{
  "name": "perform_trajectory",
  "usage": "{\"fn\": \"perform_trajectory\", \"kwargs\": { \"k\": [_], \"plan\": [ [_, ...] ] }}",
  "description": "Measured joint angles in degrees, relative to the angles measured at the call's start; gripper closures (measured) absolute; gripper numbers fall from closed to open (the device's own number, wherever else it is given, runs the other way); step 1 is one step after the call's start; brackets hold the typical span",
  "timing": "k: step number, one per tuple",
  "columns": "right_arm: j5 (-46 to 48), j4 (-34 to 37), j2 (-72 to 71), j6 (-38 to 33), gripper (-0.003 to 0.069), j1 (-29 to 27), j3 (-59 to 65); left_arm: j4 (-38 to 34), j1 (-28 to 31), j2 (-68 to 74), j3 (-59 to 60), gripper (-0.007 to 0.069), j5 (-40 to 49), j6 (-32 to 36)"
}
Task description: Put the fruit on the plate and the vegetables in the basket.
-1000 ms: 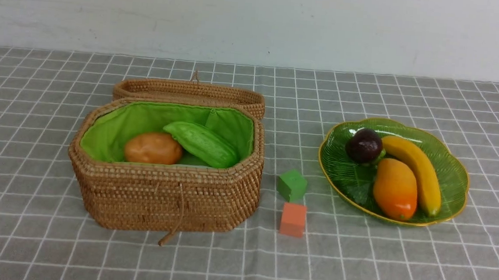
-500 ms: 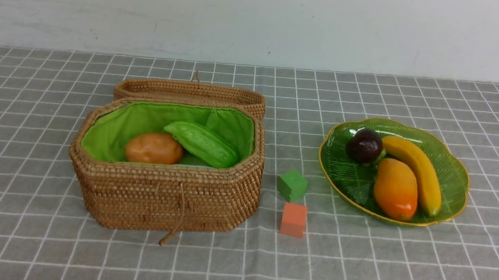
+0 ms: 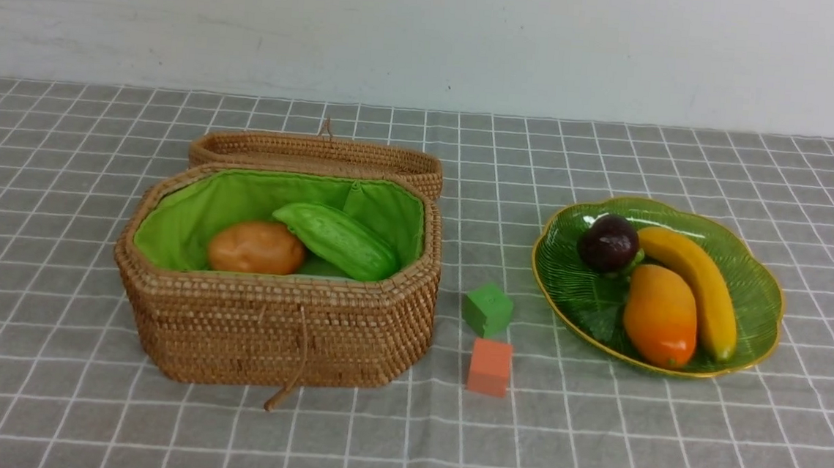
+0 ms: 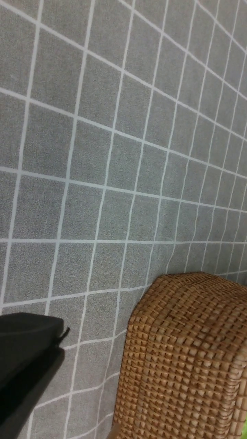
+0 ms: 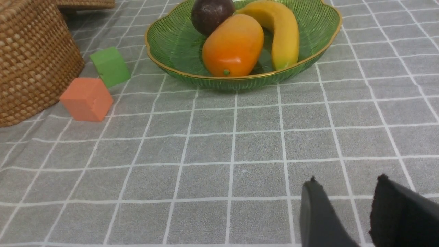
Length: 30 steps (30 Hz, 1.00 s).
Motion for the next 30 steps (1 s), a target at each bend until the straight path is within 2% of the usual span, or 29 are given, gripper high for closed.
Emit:
{"fn": "perform_trajectory", "kwargs": {
  "k": [7,30],
  "plan": [
    [0.0,0.0,0.0,0.0,0.0419,0.0,0.0,0.0,-3.2,0.0,0.0,0.0578,0.0,0.0],
    [0.0,0.0,0.0,0.0,0.0419,0.0,0.0,0.1,-3.3,0.0,0.0,0.0554,0.0,0.0]
  ]
}}
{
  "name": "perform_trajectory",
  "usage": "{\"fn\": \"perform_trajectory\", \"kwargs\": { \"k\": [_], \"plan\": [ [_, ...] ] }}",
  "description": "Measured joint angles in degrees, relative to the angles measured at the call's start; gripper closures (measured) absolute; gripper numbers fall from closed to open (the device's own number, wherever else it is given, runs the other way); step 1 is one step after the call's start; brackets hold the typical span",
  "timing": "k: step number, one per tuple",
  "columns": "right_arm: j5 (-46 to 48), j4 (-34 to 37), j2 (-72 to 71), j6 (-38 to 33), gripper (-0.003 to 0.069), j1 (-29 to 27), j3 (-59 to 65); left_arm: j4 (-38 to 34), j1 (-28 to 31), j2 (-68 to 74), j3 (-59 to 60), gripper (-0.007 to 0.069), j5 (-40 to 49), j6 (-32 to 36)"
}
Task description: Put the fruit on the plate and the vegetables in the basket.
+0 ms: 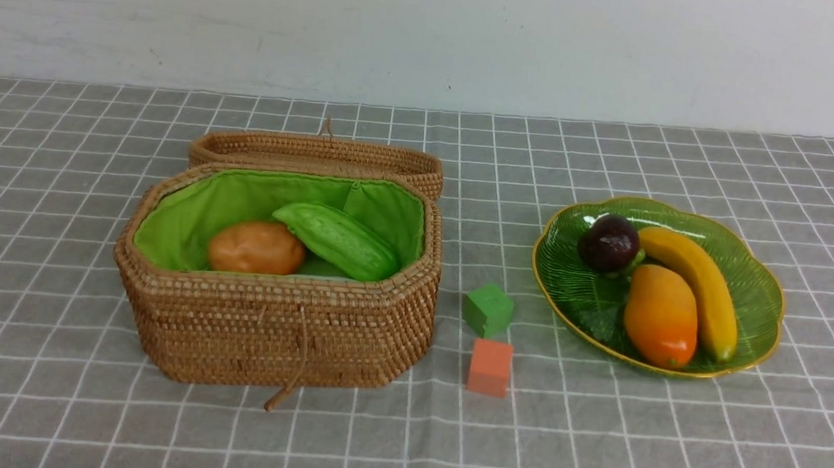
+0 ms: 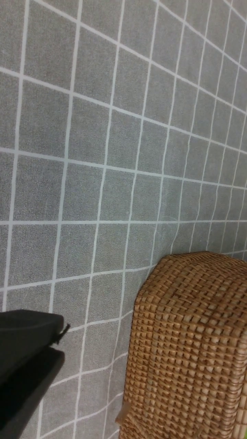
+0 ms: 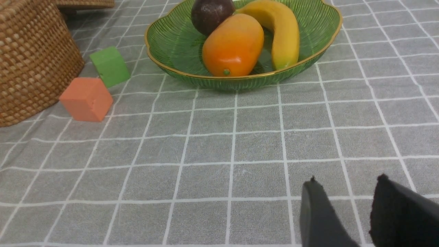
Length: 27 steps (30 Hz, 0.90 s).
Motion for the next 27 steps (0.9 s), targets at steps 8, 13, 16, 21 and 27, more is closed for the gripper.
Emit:
{"fn": "perform_trajectory", "kwargs": {
  "k": [8,13,16,21,27],
  "plan": [
    [0.0,0.0,0.0,0.0,0.0419,0.0,0.0,0.0,0.0,0.0,0.0,0.0550,0.0,0.0],
    [0.0,0.0,0.0,0.0,0.0419,0.0,0.0,0.0,0.0,0.0,0.0,0.0549,0.0,0.0],
    [0.0,0.0,0.0,0.0,0.0419,0.0,0.0,0.0,0.0,0.0,0.0,0.0543,0.0,0.0],
    [0.0,0.0,0.0,0.0,0.0419,0.0,0.0,0.0,0.0,0.0,0.0,0.0538,0.0,0.0],
    [0.0,0.0,0.0,0.0,0.0419,0.0,0.0,0.0,0.0,0.0,0.0,0.0532,0.0,0.0]
  ]
}}
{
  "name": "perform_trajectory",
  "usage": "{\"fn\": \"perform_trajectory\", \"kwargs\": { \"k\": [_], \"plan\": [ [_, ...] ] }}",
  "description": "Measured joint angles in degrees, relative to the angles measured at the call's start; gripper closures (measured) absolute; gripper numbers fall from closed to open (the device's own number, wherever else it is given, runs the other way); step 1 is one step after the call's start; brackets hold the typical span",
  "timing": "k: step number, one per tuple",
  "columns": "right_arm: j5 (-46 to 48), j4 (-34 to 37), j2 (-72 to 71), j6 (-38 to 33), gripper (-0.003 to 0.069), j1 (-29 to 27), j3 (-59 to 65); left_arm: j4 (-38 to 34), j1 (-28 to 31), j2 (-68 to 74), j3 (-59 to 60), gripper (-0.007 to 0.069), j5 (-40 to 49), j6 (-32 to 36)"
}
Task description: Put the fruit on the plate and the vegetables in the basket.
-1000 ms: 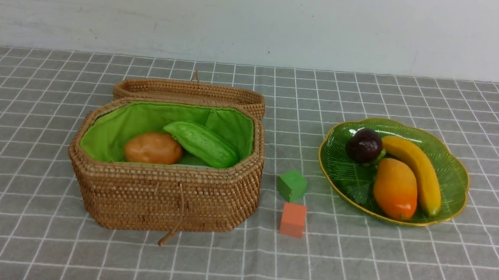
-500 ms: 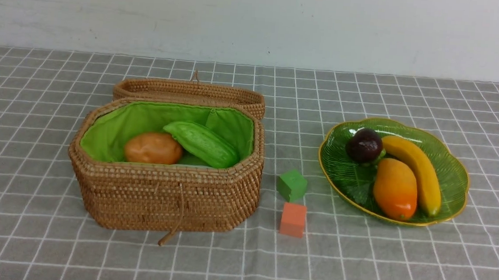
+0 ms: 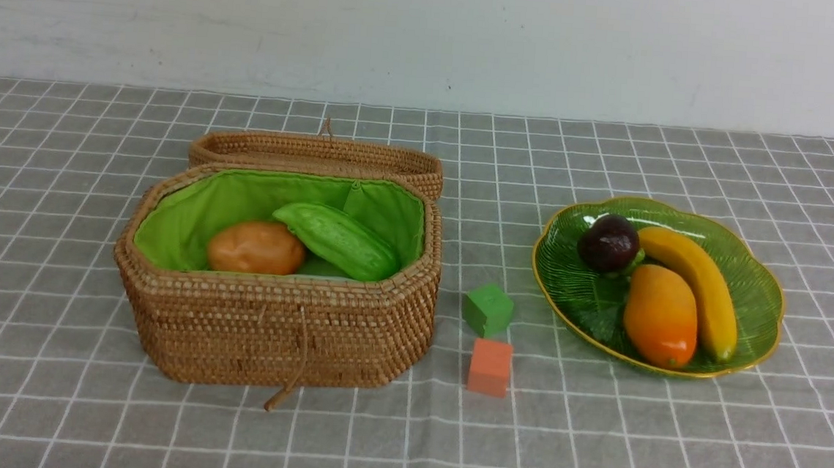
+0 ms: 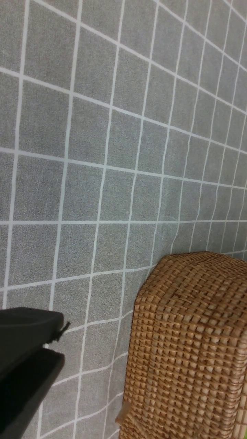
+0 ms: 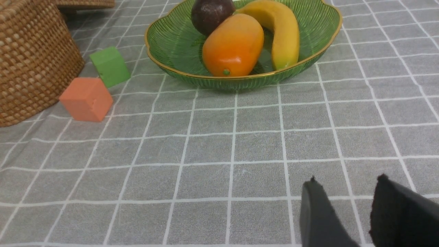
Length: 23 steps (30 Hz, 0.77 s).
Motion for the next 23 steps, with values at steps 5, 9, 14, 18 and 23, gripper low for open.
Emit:
{"fn": "perform_trajectory", "kwargs": {
  "k": [5,9,14,18,23],
  "plan": [
    [0.0,0.0,0.0,0.0,0.0419,0.0,0.0,0.0,0.0,0.0,0.0,0.0532,0.0,0.0],
    [0.0,0.0,0.0,0.0,0.0419,0.0,0.0,0.0,0.0,0.0,0.0,0.0531,0.0,0.0],
    [0.0,0.0,0.0,0.0,0.0419,0.0,0.0,0.0,0.0,0.0,0.0,0.0522,0.0,0.0],
    [0.0,0.0,0.0,0.0,0.0419,0.0,0.0,0.0,0.0,0.0,0.0,0.0522,0.0,0.0],
    [0.0,0.0,0.0,0.0,0.0419,0.0,0.0,0.0,0.0,0.0,0.0,0.0515,0.0,0.0]
  ]
}}
